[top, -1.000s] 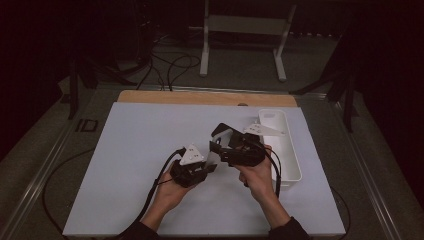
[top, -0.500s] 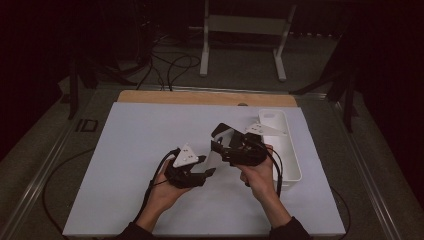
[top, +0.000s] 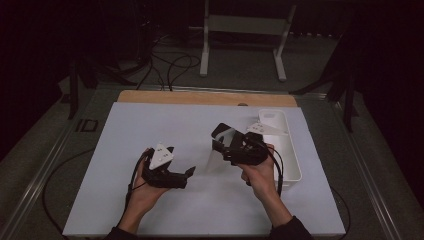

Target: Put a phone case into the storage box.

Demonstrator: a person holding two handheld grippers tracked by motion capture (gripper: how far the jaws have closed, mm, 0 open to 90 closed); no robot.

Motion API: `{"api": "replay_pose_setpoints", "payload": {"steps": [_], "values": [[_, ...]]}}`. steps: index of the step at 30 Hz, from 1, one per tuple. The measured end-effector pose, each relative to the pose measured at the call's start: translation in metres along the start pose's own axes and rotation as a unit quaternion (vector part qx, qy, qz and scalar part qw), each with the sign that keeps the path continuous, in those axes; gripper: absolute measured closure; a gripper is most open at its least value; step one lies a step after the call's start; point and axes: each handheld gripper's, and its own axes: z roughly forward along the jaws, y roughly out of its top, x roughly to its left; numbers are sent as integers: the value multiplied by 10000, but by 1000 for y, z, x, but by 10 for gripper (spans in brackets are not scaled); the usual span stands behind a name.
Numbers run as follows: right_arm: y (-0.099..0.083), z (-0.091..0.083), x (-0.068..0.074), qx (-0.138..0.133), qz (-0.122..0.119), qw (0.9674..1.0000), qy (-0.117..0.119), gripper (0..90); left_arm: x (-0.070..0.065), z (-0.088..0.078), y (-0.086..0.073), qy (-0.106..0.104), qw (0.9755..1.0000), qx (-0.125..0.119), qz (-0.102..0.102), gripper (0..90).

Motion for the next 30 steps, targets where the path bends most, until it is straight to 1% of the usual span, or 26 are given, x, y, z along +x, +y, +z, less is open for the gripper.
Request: {"api": "replay_pose_setpoints", "payload": {"steps": [3,4,5,6,7,9,10,11,12,14,15,18,19,21,22,23,29,30], "values": [[0,1,0,-4,3,10000,-5,169,11,-7,-6,65,9998,-75,-184,15],[1,1,0,7,-14,10000,-10,169,16,-11,-10,165,9995,-101,-230,7],[1,1,0,15,-17,10000,-13,169,18,-13,-11,210,9994,-124,-242,3],[1,1,0,18,-32,10000,-11,169,18,-13,-11,210,9994,-124,-242,2],[2,2,0,38,-62,10000,-33,169,21,-17,-14,337,9990,-180,-245,2],[3,2,0,47,-80,9999,-50,169,25,-20,-18,447,9985,-209,-246,1],[3,2,0,47,-80,9999,-50,169,25,-20,-18,447,9985,-209,-246,1],[4,2,0,42,-85,9999,-49,169,27,-22,-21,531,9981,-209,-229,1],[4,2,0,42,-85,9999,-49,169,27,-22,-21,531,9981,-209,-229,1],[6,0,-1,37,-129,9999,-78,169,33,-26,-30,621,9976,-153,-249,1],[7,-1,-2,35,-155,9998,-108,169,37,-29,-36,654,9973,-169,-278,1],[7,-1,-2,32,-150,9998,-115,169,39,-31,-40,673,9971,-168,-306,1],[8,-2,-3,24,-159,9998,-124,169,42,-34,-46,710,9967,-181,-351,1],[10,-3,-4,7,-172,9997,-153,169,46,-38,-51,739,9962,-212,-411,1],[10,-4,-5,8,-165,9997,-160,169,46,-38,-51,739,9962,-212,-411,1],[12,-5,-5,-6,-180,9997,-176,169,49,-43,-57,759,9957,-259,-455,1],[16,-8,-8,-38,-232,9994,-236,169,52,-50,-70,813,9954,-272,-426,1],[17,-8,-9,-42,-233,9994,-266,169,52,-51,-72,834,9954,-258,-390,1]]}}
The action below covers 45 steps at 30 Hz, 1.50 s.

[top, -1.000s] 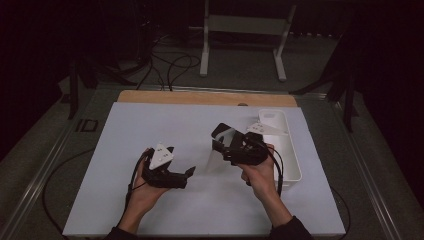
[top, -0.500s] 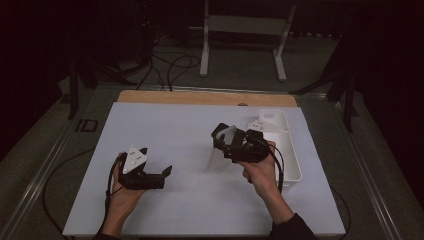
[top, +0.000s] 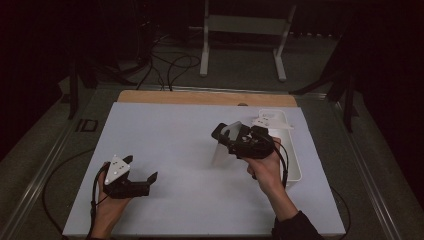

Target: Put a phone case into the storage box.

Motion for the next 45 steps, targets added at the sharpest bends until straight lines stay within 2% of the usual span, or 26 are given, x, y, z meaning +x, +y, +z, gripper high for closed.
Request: {"api": "replay_pose_setpoints", "payload": {"steps": [10,15,19,27,39,45], "values": [[10,-4,-9,-26,-92,9997,-219,169,7,-3,-13,210,9998,13,-36,1],[16,-4,-16,-53,-61,9995,-310,169,8,-1,-15,200,9997,40,-95,1],[21,-4,-21,-73,-59,9992,-386,169,8,0,-16,235,9997,91,-68,1],[33,-5,-30,-97,-99,9984,-549,169,8,0,-16,258,9996,47,-112,1],[45,-2,-46,-191,75,9970,-746,169,8,-2,-17,294,9995,-19,-143,1],[48,0,-51,-192,72,9963,-839,169,9,-2,-17,288,9995,-41,-155,1]]}}
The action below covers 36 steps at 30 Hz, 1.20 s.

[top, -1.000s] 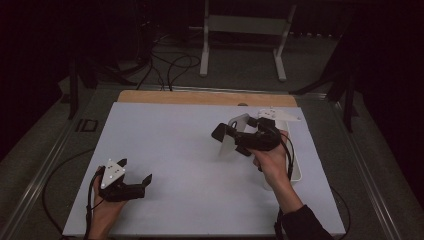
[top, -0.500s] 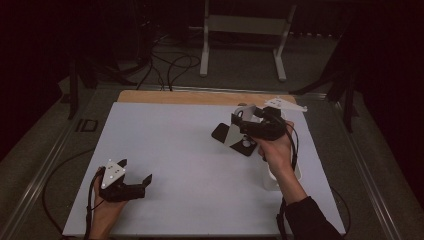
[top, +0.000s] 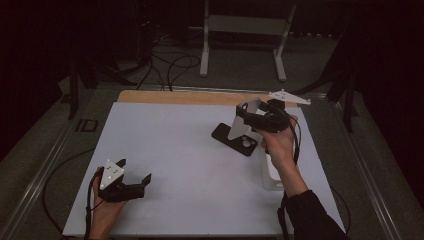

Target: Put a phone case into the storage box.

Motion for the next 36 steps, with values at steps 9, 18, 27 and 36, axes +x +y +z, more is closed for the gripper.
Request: {"api": "replay_pose_setpoints", "payload": {"steps": [9,18,27,36], "values": [[10,4,-10,-19,-8,9998,-210,169,-1,0,0,-10,10000,4,-4,1],[14,7,-19,10,0,9994,-360,169,-1,0,0,-48,10000,-19,-29,1],[15,11,-29,57,65,9986,-528,169,-1,-1,1,-50,10000,-50,-39,2],[17,12,-40,50,73,9974,-716,169,-1,-1,2,-70,9999,-88,-68,2]]}}
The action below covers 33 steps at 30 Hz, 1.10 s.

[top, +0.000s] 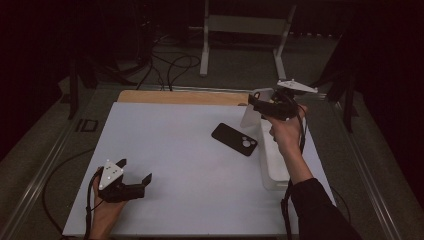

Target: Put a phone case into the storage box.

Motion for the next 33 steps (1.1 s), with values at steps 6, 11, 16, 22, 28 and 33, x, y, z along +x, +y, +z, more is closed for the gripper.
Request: {"api": "replay_pose_setpoints", "payload": {"steps": [6,11,16,22,28,33], "values": [[1,2,-6,4,25,9999,-132,169,0,0,0,3,10000,6,0,2],[2,3,-13,47,45,9997,-254,168,0,0,0,10,10000,11,0,2],[4,2,-21,56,85,9990,-424,169,0,0,0,12,10000,13,-5,2],[4,3,-28,88,68,9984,-558,168,0,0,0,9,10000,-4,-9,2],[2,6,-34,169,35,9969,-772,168,0,0,0,13,10000,-9,-10,2],[2,6,-39,199,41,9958,-896,168,0,0,0,14,10000,-7,-10,2]]}}
